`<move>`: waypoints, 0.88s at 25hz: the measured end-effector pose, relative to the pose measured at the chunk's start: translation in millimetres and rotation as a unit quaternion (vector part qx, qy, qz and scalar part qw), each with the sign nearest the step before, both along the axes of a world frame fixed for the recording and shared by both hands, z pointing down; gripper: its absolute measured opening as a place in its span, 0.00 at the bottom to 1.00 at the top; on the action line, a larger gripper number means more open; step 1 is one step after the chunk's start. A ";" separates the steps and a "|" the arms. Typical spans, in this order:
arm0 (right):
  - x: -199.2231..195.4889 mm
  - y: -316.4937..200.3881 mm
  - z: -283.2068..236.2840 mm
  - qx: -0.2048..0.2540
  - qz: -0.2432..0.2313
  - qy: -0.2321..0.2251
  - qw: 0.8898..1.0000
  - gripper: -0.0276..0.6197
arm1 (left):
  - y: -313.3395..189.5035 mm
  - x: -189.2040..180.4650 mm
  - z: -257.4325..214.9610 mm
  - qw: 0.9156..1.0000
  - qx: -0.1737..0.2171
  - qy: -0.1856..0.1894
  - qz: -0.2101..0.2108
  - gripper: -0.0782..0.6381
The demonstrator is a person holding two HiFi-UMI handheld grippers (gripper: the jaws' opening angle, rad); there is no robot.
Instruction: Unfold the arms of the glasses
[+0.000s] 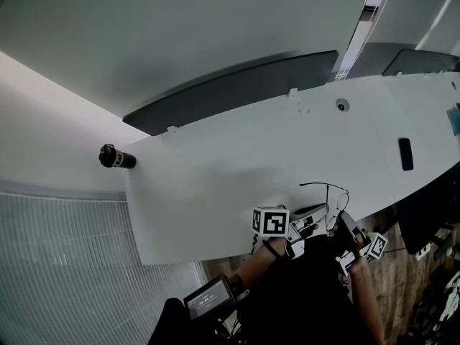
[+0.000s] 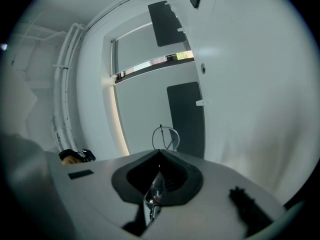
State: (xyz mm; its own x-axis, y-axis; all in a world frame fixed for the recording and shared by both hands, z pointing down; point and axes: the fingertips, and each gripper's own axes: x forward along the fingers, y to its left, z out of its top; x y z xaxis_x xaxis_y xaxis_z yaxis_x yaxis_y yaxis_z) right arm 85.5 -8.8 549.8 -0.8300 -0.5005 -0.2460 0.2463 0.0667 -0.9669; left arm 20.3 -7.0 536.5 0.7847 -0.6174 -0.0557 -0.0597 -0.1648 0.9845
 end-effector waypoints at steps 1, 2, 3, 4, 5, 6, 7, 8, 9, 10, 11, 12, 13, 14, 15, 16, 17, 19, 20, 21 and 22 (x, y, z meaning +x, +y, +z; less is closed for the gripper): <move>0.2 -0.3 0.0 0.000 0.001 0.000 1.000 0.06 | 0.1 -0.3 -0.1 1.000 0.000 0.000 0.000 0.14; 0.7 -0.6 0.3 0.000 0.002 0.001 1.000 0.06 | 0.1 -0.5 -0.2 1.000 0.000 0.001 0.000 0.14; 1.4 -0.8 0.6 0.000 0.004 0.001 1.000 0.06 | 0.1 -0.6 -0.3 1.000 0.000 0.001 0.000 0.14; 2.1 -1.0 0.7 0.001 0.005 0.002 1.000 0.06 | 0.2 -0.7 -0.3 1.000 0.000 0.001 0.000 0.14; 2.7 -1.1 0.4 0.001 0.007 0.002 1.000 0.06 | 0.4 -0.9 0.0 1.000 0.000 0.001 0.000 0.14; 2.9 -1.3 0.0 0.002 0.008 0.002 1.000 0.06 | 0.7 -1.5 0.7 1.000 -0.001 0.001 0.000 0.14; 2.9 -1.7 -0.7 0.003 0.009 0.002 1.000 0.06 | 0.9 -2.3 1.9 1.000 -0.002 0.001 -0.001 0.14; 2.8 -2.5 -1.2 0.004 0.011 0.002 1.000 0.06 | 0.9 -3.0 2.4 1.000 -0.002 0.002 -0.001 0.14; 2.7 -3.7 -1.5 0.005 0.013 0.002 1.000 0.06 | 0.7 -3.5 2.0 1.000 -0.003 0.004 -0.001 0.14; 2.8 -5.3 -1.5 0.006 0.016 0.002 1.000 0.06 | 0.2 -4.3 1.1 1.000 -0.003 0.006 -0.002 0.14; 3.3 -7.2 -1.2 0.007 0.020 0.001 1.000 0.06 | -0.3 -5.7 0.5 1.000 -0.004 0.007 -0.003 0.13; 4.2 -9.2 -0.8 0.007 0.025 0.000 1.000 0.06 | -0.6 -7.5 0.1 1.000 -0.005 0.007 -0.005 0.13; 6.0 -11.0 -0.4 0.007 0.032 -0.001 0.999 0.06 | -1.0 -9.0 -0.1 1.000 -0.006 0.006 -0.007 0.13; 8.8 -12.7 -0.1 0.007 0.038 -0.001 0.999 0.06 | -1.5 -10.0 0.3 1.000 -0.007 0.005 -0.010 0.13; 12.3 -14.1 0.4 0.006 0.045 0.000 0.999 0.06 | -2.4 -10.5 1.4 1.000 -0.006 0.003 -0.012 0.13; 15.9 -15.5 1.0 0.005 0.051 0.003 0.999 0.06 | -3.4 -10.8 2.9 1.000 -0.004 0.001 -0.015 0.13; 19.0 -16.9 1.5 0.004 0.056 0.005 0.998 0.06 | -4.2 -10.9 4.1 1.000 -0.002 -0.001 -0.016 0.13; 24.7 -19.5 1.7 0.004 0.069 0.007 0.998 0.06 | -4.4 -9.5 3.5 1.000 -0.002 0.000 -0.016 0.13; 27.6 -21.0 2.2 0.003 0.076 0.008 0.997 0.06 | -4.0 -8.7 2.4 1.000 -0.003 0.002 -0.015 0.13; 30.8 -22.9 3.2 0.001 0.086 0.007 0.996 0.06 | -3.8 -8.2 0.6 1.000 -0.004 0.004 -0.014 0.13; 34.5 -25.3 4.3 -0.001 0.096 0.004 0.995 0.06 | -3.5 -8.0 -1.0 1.000 -0.004 0.006 -0.014 0.13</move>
